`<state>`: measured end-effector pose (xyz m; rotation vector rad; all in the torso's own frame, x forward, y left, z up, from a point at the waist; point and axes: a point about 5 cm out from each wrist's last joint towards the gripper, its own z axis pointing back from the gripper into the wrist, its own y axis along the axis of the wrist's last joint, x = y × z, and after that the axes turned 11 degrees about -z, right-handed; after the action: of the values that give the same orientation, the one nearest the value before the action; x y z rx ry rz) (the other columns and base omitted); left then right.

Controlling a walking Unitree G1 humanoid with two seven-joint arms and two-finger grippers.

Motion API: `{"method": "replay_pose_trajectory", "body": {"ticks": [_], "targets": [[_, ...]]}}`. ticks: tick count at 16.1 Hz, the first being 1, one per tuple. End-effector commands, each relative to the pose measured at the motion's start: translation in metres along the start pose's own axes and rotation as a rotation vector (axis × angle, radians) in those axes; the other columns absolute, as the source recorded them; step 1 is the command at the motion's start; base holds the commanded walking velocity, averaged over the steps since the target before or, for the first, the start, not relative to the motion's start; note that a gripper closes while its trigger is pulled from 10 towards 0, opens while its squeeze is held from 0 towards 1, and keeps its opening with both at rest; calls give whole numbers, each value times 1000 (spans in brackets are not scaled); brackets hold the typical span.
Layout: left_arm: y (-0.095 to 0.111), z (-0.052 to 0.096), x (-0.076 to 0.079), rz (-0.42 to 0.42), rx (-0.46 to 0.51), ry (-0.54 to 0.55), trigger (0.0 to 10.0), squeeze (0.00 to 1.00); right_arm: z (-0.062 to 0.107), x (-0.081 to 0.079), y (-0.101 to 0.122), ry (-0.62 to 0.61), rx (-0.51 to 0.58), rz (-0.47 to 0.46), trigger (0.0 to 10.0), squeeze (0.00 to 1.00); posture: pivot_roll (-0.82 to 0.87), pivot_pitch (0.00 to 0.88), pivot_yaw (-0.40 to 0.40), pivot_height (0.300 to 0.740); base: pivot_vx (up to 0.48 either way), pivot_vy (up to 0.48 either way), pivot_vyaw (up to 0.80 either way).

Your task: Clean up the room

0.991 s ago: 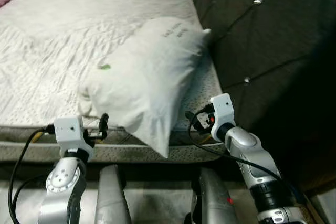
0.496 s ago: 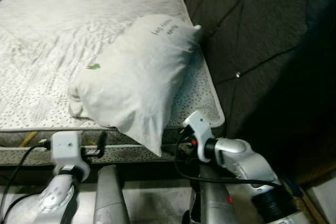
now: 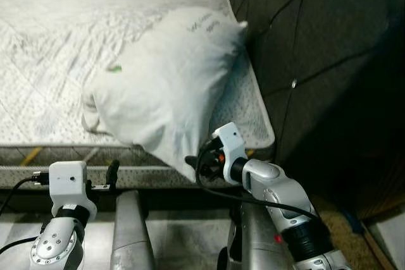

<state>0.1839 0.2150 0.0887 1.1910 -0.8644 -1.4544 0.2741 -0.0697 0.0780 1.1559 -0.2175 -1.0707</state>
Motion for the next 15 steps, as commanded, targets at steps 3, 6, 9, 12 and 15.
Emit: {"method": "replay_pose_trajectory", "body": {"ticks": [3, 6, 9, 12, 15], "targets": [[6, -3, 0, -19, 10, 0, 10000, 0, 1, 2, -7, -55, -26, -32, 10000, 0, 176, 21, -44, 487, 0, 0, 0], [6, -6, 2, -22, 11, -10, 10000, 0, -8, -4, -2, -65, -3, -84, 10000, 0, 172, 16, -42, 487, 0, 0, 0], [7, -10, 4, -22, 10, -18, 10000, 0, -24, -23, 19, -2, 46, -145, 10000, 0, 174, 6, -42, 487, 0, 0, 0], [7, -13, 4, -23, 9, -20, 10000, 0, -40, -32, 34, 31, 63, -158, 10000, 0, 180, 3, -45, 487, 0, 0, 0], [0, -10, 0, -20, -9, 15, 10000, 0, -58, -41, 44, 6, 83, -169, 10000, 0, 209, 0, -69, 487, 0, 0, 0]]}}
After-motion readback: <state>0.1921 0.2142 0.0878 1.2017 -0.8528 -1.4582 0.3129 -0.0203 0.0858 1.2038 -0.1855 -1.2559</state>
